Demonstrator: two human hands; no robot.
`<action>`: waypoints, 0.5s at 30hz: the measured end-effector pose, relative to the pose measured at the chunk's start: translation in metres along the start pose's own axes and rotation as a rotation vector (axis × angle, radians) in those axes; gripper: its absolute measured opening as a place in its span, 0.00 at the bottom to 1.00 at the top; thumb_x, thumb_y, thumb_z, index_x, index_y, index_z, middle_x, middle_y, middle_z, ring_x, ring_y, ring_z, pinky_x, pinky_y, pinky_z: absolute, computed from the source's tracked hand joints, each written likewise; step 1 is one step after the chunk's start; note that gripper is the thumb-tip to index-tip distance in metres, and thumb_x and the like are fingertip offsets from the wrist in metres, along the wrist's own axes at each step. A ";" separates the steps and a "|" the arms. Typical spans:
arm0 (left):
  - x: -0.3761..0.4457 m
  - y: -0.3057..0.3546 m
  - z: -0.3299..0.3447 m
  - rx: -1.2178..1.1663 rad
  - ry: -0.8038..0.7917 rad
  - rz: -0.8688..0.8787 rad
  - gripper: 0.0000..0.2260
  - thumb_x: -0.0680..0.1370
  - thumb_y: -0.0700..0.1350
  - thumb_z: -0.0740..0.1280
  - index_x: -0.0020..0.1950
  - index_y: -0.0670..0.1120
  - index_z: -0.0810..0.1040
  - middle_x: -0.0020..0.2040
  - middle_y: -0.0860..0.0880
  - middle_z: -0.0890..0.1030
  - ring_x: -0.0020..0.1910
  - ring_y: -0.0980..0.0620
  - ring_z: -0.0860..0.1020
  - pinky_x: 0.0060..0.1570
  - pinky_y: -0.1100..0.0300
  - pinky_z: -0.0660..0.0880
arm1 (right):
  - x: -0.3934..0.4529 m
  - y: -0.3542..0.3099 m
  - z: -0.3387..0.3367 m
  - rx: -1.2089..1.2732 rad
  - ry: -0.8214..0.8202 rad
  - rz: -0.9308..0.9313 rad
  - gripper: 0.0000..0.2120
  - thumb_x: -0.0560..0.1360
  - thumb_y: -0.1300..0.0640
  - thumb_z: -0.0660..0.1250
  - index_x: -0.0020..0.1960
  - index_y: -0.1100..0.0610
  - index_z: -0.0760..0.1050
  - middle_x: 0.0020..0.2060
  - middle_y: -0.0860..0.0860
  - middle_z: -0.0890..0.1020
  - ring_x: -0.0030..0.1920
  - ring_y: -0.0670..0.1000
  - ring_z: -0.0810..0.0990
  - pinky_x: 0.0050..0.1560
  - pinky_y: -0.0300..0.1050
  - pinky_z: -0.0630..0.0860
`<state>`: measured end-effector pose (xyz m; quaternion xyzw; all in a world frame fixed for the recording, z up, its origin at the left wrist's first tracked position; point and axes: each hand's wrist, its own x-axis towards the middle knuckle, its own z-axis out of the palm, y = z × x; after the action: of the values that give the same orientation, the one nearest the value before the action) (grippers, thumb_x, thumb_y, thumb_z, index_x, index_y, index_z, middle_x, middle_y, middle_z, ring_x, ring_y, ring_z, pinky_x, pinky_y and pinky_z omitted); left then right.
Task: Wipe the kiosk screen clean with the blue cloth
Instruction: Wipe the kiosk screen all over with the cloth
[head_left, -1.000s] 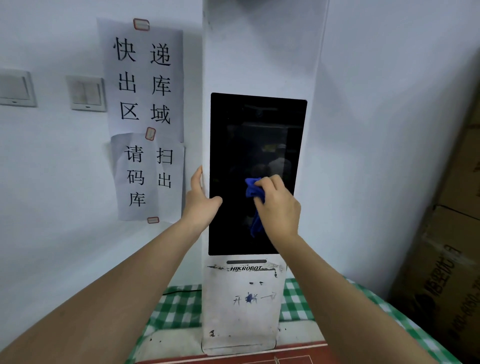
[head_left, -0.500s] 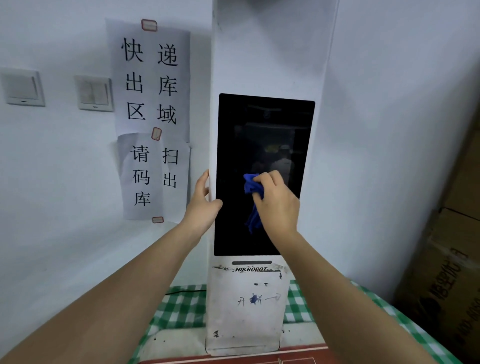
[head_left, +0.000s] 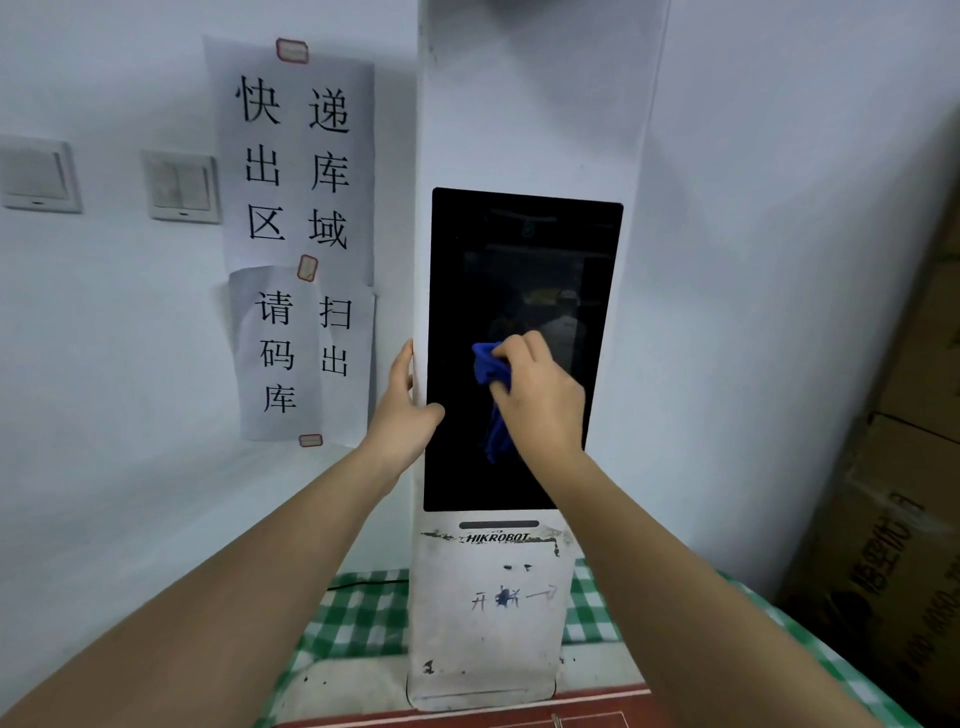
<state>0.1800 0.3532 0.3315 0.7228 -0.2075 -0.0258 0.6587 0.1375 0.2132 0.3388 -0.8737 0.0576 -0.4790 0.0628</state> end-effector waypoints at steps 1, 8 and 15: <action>-0.001 0.001 0.000 0.004 -0.006 -0.001 0.37 0.77 0.33 0.60 0.77 0.60 0.49 0.75 0.51 0.62 0.56 0.61 0.69 0.49 0.64 0.70 | 0.001 0.003 -0.002 0.017 0.039 0.035 0.10 0.72 0.59 0.69 0.52 0.57 0.74 0.49 0.51 0.76 0.35 0.53 0.77 0.29 0.42 0.63; -0.003 -0.003 -0.003 0.029 -0.029 -0.043 0.32 0.77 0.34 0.60 0.77 0.48 0.49 0.73 0.50 0.64 0.57 0.54 0.71 0.55 0.60 0.70 | -0.004 -0.025 0.011 0.126 0.065 0.160 0.10 0.72 0.60 0.69 0.52 0.58 0.74 0.50 0.51 0.76 0.35 0.53 0.78 0.30 0.42 0.67; -0.003 -0.006 -0.009 0.036 -0.090 -0.092 0.34 0.77 0.34 0.60 0.77 0.54 0.48 0.76 0.46 0.59 0.68 0.51 0.67 0.54 0.62 0.68 | -0.001 -0.019 0.011 -0.017 0.011 -0.039 0.10 0.72 0.60 0.69 0.52 0.57 0.75 0.49 0.52 0.76 0.34 0.53 0.77 0.27 0.42 0.66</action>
<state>0.1813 0.3629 0.3259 0.7413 -0.2041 -0.0847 0.6337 0.1468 0.2324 0.3358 -0.8724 0.0449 -0.4845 0.0457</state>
